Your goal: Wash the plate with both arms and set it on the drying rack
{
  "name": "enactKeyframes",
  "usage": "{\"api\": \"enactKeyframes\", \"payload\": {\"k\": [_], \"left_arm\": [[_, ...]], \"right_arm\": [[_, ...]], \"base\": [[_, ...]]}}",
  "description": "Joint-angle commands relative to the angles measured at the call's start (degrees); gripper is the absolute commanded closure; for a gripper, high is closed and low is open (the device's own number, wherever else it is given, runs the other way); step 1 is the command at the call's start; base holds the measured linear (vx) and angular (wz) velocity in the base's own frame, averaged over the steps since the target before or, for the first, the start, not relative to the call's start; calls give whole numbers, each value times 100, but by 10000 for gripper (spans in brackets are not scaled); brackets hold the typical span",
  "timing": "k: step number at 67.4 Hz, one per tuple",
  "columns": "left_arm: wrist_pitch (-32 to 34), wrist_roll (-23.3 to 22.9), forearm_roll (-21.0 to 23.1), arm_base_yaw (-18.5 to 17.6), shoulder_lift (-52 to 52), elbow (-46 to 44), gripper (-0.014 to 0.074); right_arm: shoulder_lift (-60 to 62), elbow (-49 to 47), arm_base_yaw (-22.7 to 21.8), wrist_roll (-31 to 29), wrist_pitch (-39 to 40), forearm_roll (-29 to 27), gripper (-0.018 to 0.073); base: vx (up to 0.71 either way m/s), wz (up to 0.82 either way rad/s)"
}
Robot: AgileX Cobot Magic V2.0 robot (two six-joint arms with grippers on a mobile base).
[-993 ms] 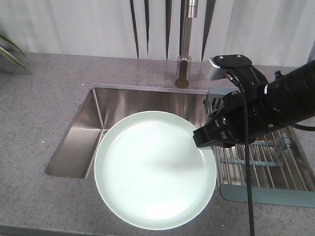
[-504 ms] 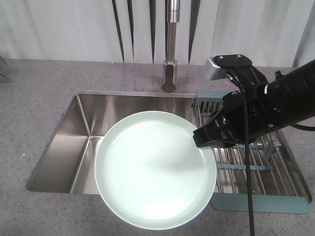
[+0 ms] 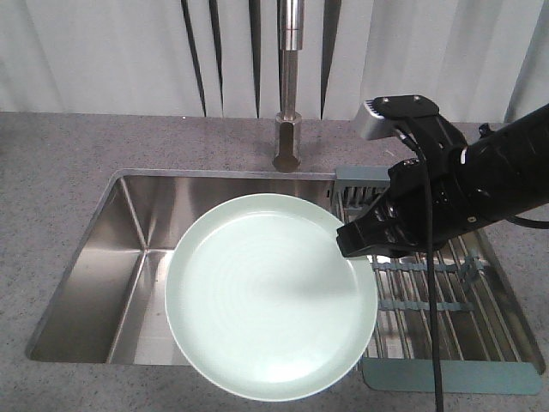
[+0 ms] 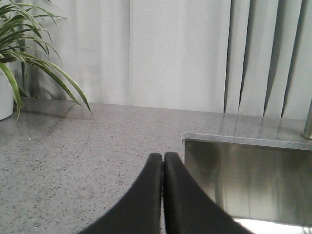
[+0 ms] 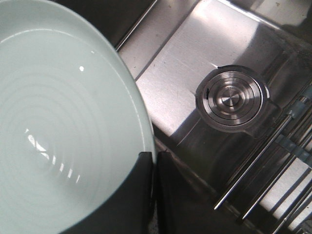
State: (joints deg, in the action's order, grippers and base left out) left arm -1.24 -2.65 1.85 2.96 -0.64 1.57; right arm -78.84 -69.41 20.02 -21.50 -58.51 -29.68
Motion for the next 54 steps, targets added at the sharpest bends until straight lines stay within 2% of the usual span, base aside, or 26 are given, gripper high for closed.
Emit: {"api": "enactKeyframes", "payload": {"k": [1,54], "left_arm": [[438,-34,16,9,-87,-150,603],[438,-34,16,9,-87,-150,603]], "right_arm": [[196,-151,-16,-42,199,-204,561],[196,-151,-16,-42,199,-204,561]], "base": [[6,-4],[6,-5]]}}
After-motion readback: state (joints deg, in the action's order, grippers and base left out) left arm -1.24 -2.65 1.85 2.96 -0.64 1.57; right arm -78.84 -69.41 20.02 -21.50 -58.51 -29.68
